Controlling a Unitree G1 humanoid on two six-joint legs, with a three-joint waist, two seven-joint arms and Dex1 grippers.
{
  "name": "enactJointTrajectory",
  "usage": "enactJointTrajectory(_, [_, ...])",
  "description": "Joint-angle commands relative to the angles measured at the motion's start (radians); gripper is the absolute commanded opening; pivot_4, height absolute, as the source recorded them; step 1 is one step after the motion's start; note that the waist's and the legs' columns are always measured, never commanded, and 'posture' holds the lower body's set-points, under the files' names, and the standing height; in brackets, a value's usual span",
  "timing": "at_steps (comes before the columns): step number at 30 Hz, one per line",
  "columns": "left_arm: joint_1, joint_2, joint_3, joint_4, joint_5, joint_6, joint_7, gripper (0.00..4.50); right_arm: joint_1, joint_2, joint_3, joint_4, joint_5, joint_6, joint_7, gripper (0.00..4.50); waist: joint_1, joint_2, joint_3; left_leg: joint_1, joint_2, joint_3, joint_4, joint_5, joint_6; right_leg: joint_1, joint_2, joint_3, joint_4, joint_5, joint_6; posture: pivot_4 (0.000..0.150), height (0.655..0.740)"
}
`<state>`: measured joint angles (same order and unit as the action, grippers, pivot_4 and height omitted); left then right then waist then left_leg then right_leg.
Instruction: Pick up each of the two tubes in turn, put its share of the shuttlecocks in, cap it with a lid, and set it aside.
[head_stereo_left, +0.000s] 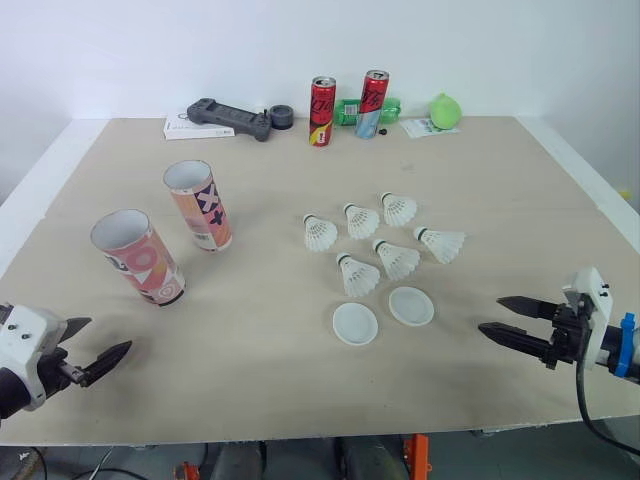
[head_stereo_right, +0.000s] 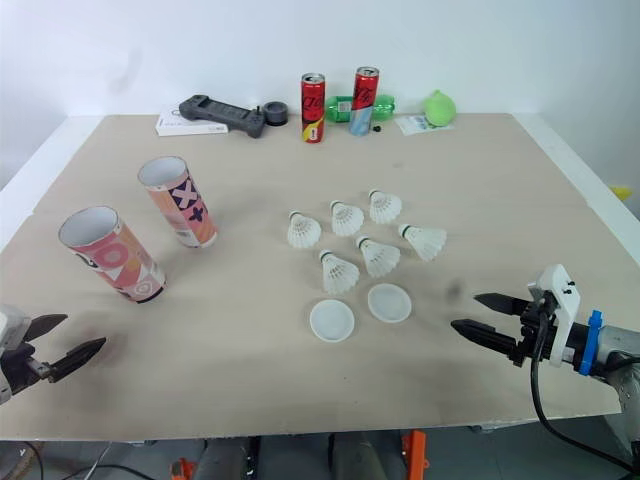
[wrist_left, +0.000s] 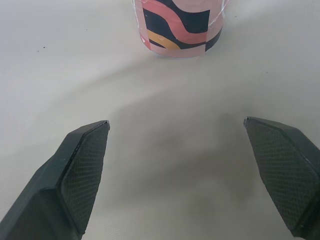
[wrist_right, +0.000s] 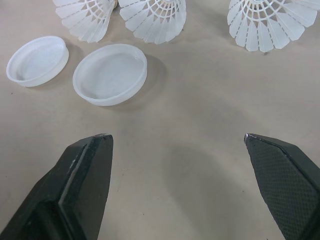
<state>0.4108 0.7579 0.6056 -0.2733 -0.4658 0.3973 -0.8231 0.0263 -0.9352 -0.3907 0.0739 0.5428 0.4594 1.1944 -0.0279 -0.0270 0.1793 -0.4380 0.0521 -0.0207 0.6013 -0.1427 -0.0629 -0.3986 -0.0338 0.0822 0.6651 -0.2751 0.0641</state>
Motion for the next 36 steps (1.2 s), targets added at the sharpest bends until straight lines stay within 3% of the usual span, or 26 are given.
enactJointTrajectory(1, [-0.010,-0.006,0.013,0.006,-0.004,-0.011,0.000,4.45,-0.004,-0.008,-0.020,-0.008,0.006,-0.011,0.008,4.50,0.000,0.000,0.000,0.000,0.000,0.000,0.000,0.000,0.000,0.000,0.000,0.000,0.000,0.000,0.000,0.150,0.7400])
enactJointTrajectory(29, [-0.040,-0.012,0.021,0.006,-0.013,0.004,0.025,4.45,-0.008,0.019,-0.027,-0.023,0.037,-0.007,0.010,4.50,-0.002,0.000,0.000,0.000,0.000,0.000,0.000,0.000,0.000,0.000,0.000,0.001,0.001,0.001,0.000,0.150,0.7400])
enactJointTrajectory(36, [-0.085,-0.116,0.024,-0.038,-0.045,-0.019,0.117,4.45,-0.107,0.031,-0.016,-0.414,0.290,0.203,-0.090,4.50,-0.007,0.001,-0.001,0.001,0.001,0.000,0.000,0.000,0.000,0.000,0.002,0.002,0.001,0.001,0.000,0.150,0.7400])
